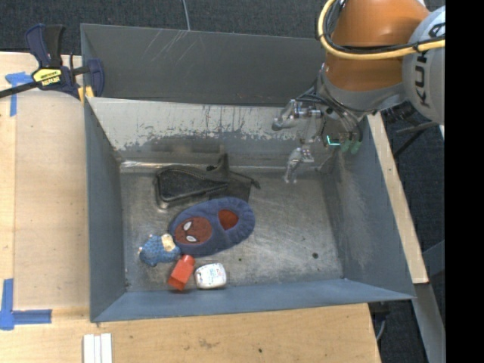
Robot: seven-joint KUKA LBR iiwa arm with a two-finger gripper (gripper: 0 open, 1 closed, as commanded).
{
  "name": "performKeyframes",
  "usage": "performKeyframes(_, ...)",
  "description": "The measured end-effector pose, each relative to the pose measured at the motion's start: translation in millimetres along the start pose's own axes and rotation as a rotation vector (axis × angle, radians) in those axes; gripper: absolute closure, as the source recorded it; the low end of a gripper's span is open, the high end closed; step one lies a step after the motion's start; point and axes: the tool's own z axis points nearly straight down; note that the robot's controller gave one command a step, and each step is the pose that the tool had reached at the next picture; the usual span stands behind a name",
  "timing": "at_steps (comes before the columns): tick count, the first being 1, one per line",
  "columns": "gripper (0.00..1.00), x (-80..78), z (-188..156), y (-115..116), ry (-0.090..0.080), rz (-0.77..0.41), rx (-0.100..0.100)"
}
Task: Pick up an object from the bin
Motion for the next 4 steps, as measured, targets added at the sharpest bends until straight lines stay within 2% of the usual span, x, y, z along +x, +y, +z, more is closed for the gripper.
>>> performKeyframes(1,0.00,3.8,97,59,0.000,0.121,-0.002)
performKeyframes(2,0.00,-5.5,149,68,-0.021,-0.090,0.002)
performKeyframes(3,1.00,-4.9,150,69,-0.023,-0.089,0.002)
performKeyframes(4,1.00,4.1,36,44,-0.017,-0.124,0.001)
